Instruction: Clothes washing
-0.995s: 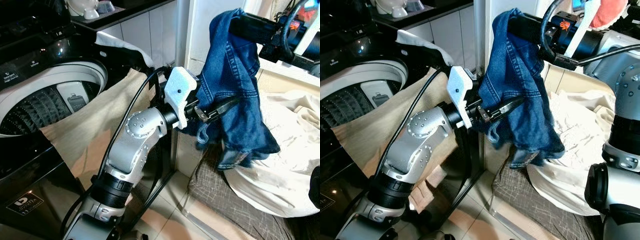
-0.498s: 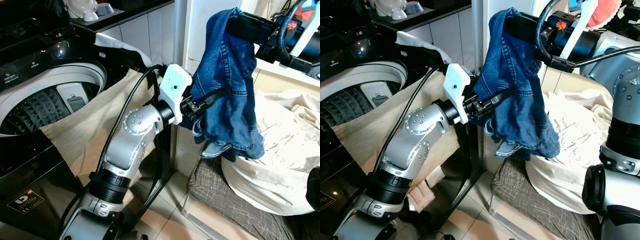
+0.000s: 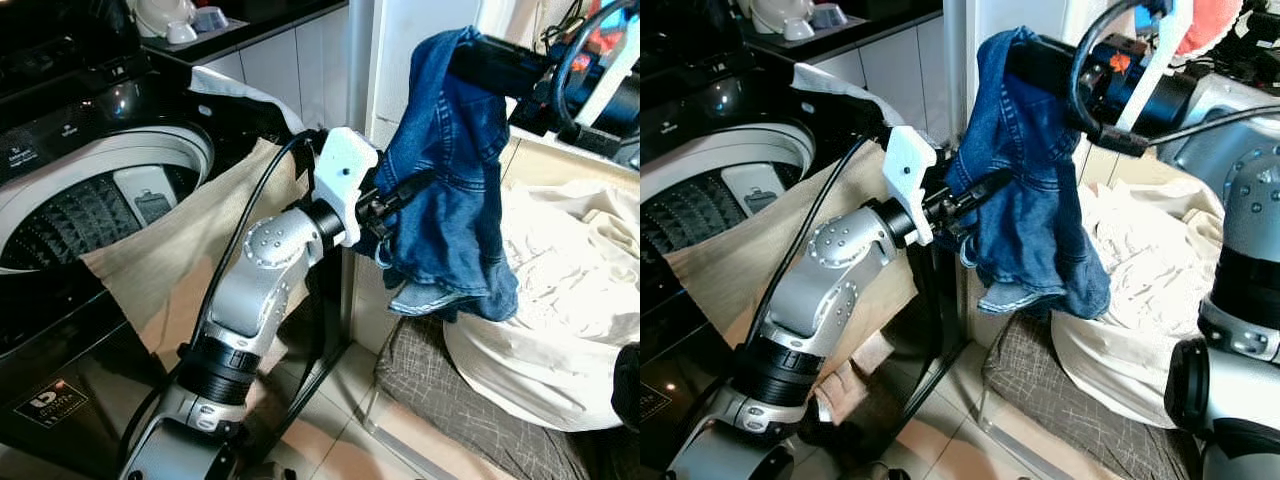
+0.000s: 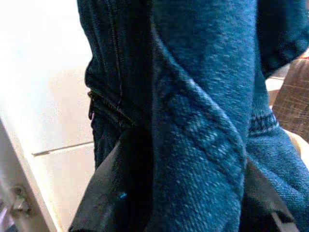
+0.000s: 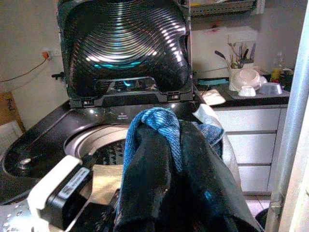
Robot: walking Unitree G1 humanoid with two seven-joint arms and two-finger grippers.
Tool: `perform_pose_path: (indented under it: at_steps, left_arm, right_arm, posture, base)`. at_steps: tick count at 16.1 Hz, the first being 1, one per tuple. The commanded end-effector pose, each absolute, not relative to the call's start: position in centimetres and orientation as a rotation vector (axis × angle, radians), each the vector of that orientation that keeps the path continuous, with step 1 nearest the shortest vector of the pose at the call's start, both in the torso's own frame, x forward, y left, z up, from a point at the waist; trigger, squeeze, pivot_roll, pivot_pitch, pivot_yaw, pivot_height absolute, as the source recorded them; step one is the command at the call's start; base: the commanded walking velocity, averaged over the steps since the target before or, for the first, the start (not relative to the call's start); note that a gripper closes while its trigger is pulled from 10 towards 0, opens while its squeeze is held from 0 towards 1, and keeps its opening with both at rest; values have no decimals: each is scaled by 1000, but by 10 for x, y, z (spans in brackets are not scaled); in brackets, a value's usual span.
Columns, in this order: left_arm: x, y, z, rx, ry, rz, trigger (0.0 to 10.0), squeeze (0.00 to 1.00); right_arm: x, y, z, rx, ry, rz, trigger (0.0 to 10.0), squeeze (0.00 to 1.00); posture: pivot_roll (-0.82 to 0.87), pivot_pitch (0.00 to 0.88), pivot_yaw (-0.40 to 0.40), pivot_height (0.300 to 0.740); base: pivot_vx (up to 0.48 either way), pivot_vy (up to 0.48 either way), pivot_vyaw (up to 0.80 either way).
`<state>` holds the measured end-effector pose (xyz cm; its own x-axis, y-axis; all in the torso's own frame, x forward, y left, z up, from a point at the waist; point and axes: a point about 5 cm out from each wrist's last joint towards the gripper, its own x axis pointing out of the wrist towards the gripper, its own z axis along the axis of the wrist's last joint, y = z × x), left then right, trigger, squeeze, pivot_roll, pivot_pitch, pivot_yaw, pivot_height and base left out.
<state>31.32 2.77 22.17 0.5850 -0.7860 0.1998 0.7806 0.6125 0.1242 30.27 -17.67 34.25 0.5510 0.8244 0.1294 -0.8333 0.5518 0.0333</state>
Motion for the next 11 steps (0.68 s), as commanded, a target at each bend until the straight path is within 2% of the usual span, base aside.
perform_pose_path:
  at_steps: [1,4,5,7,8,11]
  left_arm:
    - [319,32,224,33,-236,-880,0,0]
    - [324,38,229,29,-249,-843,0,0]
    - [326,41,231,25,-254,-825,0,0]
    - [331,48,238,18,-268,-771,0,0]
    - [340,59,247,10,-292,-683,0,0]
    - [360,84,264,24,-329,-508,0,0]
  right_arm:
    - [296,-175,348,88,-146,1006,0,0]
    - [296,-178,342,84,-127,971,0,0]
    - [297,-180,337,84,-113,945,10000,0]
    - [296,-184,327,87,-82,911,10000,0]
    - [290,-185,318,95,-51,918,10000,1000]
    - [278,-188,302,89,-1,914,10000,1000]
  posture:
    - [-93,0,94,740]
    - [-90,0,97,740]
    - [-89,0,98,740]
    - [-87,0,100,740]
    - [-84,0,101,740]
    - [-82,0,107,740]
  base:
    - [0,0,0]
    - [0,0,0]
    - [0,0,0]
    - [0,0,0]
    - [0,0,0]
    - [0,0,0]
